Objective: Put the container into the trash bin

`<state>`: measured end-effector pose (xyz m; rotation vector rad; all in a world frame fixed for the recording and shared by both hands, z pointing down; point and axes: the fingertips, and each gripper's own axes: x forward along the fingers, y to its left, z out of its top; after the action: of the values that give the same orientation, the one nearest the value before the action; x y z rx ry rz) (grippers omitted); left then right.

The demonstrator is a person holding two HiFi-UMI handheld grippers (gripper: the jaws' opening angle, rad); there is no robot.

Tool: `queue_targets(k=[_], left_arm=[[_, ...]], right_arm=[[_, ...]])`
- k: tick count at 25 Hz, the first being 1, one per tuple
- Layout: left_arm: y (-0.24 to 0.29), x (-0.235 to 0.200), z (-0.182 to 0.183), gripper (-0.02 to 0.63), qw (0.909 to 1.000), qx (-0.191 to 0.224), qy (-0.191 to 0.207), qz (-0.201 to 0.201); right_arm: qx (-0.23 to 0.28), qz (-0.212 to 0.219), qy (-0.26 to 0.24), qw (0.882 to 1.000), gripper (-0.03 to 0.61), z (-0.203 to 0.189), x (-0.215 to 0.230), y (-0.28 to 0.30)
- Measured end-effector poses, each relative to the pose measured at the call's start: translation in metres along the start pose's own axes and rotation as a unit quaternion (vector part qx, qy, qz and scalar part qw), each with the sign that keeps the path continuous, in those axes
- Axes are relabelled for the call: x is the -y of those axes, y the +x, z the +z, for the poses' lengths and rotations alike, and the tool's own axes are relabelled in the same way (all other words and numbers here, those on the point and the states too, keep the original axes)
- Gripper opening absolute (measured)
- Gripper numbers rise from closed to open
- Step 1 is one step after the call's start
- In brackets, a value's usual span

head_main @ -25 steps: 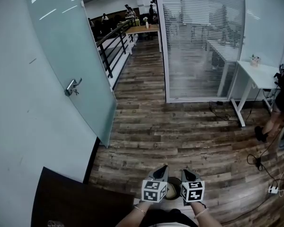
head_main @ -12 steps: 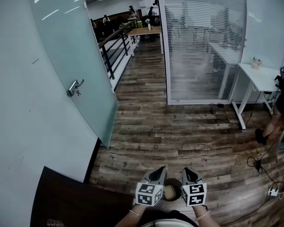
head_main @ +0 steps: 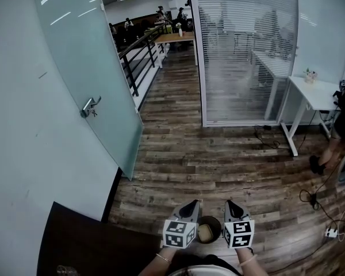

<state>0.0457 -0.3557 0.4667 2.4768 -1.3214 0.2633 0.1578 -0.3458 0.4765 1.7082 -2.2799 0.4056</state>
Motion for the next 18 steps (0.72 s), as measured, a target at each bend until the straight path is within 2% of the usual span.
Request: queue_targets(k=[18], left_arm=[[-0.002,0.027,-0.004,0.015,1.0,0.003,-0.001,0.0]], right_arm=[[0.006,0.003,0.003,1.0,0.008,-0.004,0.012,-0.018]])
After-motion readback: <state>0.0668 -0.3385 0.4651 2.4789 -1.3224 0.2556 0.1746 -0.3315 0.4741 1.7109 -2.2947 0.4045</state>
